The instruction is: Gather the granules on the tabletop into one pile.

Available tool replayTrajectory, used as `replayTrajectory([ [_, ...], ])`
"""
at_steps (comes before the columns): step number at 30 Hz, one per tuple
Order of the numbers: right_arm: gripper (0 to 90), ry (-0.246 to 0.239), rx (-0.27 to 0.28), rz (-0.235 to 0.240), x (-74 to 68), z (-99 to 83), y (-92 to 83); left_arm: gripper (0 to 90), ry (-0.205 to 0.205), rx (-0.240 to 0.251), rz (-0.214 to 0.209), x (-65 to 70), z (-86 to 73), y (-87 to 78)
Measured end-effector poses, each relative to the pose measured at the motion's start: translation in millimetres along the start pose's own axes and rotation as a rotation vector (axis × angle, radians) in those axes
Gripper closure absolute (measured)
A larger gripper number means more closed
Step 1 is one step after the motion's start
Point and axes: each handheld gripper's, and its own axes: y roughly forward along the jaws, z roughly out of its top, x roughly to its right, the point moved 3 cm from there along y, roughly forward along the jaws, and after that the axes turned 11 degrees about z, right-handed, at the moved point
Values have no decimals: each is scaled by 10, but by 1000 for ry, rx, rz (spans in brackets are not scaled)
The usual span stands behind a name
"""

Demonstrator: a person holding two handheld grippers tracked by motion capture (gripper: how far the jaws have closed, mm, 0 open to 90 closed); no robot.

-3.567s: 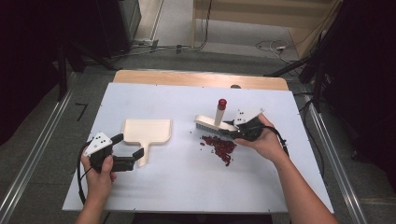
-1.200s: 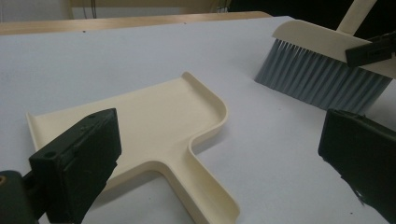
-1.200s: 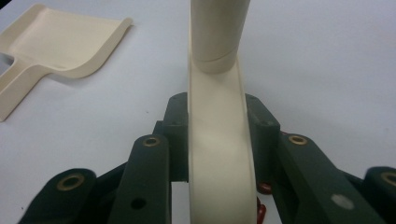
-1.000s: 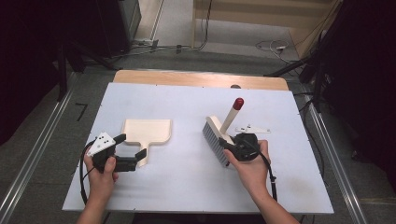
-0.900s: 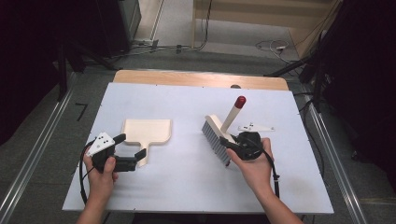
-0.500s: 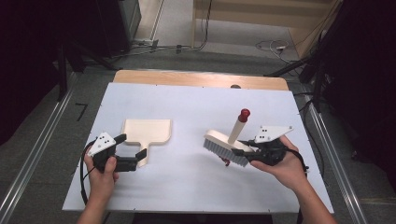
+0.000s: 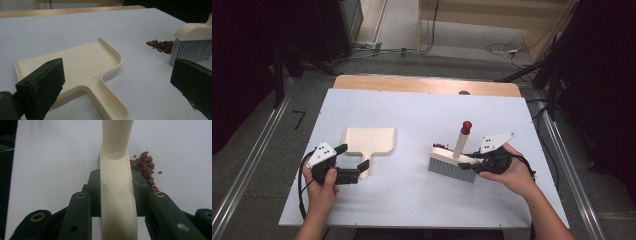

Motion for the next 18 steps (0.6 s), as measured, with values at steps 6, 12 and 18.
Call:
replayTrajectory([
  [6,657,-4,-8,-15,124,72,32,0,0,1,-1,1,2,-3],
  [12,657,-10,-1,-23,206,105,47,0,0,1,-1,0,0,-2],
  [18,657,-17,1,-40,254,127,50,0,2,0,-2,5,-1,3],
])
